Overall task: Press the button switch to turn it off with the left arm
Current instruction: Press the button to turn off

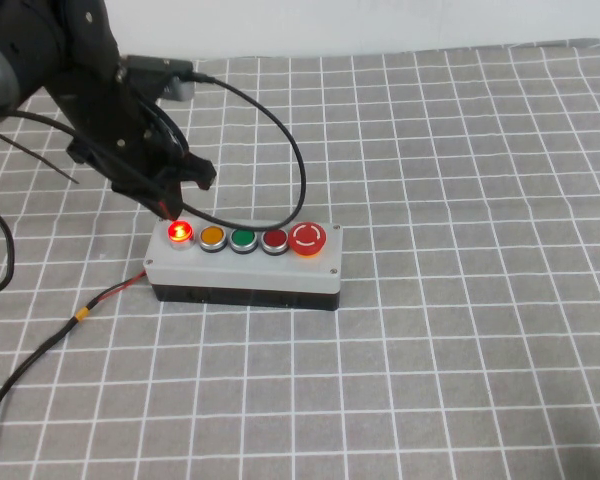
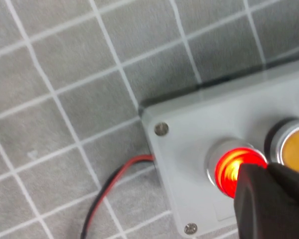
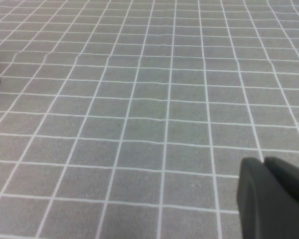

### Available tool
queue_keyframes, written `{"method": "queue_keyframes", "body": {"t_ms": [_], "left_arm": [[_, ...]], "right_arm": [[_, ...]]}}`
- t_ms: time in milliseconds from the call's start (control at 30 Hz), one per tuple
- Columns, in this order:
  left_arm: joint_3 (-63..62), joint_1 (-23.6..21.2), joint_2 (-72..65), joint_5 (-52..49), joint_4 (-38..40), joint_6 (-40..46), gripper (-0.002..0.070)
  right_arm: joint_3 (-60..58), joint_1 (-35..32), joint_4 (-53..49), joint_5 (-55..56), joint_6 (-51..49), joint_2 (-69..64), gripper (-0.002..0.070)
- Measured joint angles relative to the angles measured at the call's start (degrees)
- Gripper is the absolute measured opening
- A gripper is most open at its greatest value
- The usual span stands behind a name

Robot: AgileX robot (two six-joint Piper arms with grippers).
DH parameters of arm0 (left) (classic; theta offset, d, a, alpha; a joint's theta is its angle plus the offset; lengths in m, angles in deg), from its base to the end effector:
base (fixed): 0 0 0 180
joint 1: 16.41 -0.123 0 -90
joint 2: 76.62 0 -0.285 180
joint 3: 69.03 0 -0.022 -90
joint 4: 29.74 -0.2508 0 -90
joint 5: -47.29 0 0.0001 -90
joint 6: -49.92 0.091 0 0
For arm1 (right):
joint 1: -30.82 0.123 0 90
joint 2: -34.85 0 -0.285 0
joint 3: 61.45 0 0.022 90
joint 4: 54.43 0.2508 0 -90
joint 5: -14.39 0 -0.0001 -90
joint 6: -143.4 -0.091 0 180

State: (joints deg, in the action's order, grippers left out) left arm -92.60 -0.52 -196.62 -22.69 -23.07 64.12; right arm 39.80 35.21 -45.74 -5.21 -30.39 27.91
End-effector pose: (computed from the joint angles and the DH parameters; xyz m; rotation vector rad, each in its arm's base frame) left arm 0.3969 -0.1233 0.2757 0.7155 2.8119 -0.1708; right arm 0.0527 0.0087 0.1745 -0.0742 1.8340 0.1246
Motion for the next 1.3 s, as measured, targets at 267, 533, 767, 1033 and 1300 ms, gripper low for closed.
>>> {"method": "queue_keyframes", "body": {"t_ms": [267,533,767,1033,1300], "left_arm": [[4.6,2.0,0.2,1.5,0.0,-0.1,-0.0004],[5.1,2.1,0.5,2.6,0.0,-0.1,-0.0004],[5.1,2.1,0.6,2.8,-3.5,-1.2,-0.0004],[5.1,2.1,0.6,3.6,-4.9,-1.5,-0.0004],[5.1,2.1,0.1,3.6,-4.9,-1.5,-0.0004]], "right_arm": [[0.0,0.0,0.0,0.0,0.0,0.0,-0.0018],[0.0,0.0,0.0,0.0,0.0,0.0,-0.0018],[0.0,0.0,0.0,0.0,0.0,0.0,-0.0018],[0.0,0.0,0.0,0.0,0.0,0.0,-0.0018],[0.0,0.0,0.0,0.0,0.0,0.0,-0.0018]]}}
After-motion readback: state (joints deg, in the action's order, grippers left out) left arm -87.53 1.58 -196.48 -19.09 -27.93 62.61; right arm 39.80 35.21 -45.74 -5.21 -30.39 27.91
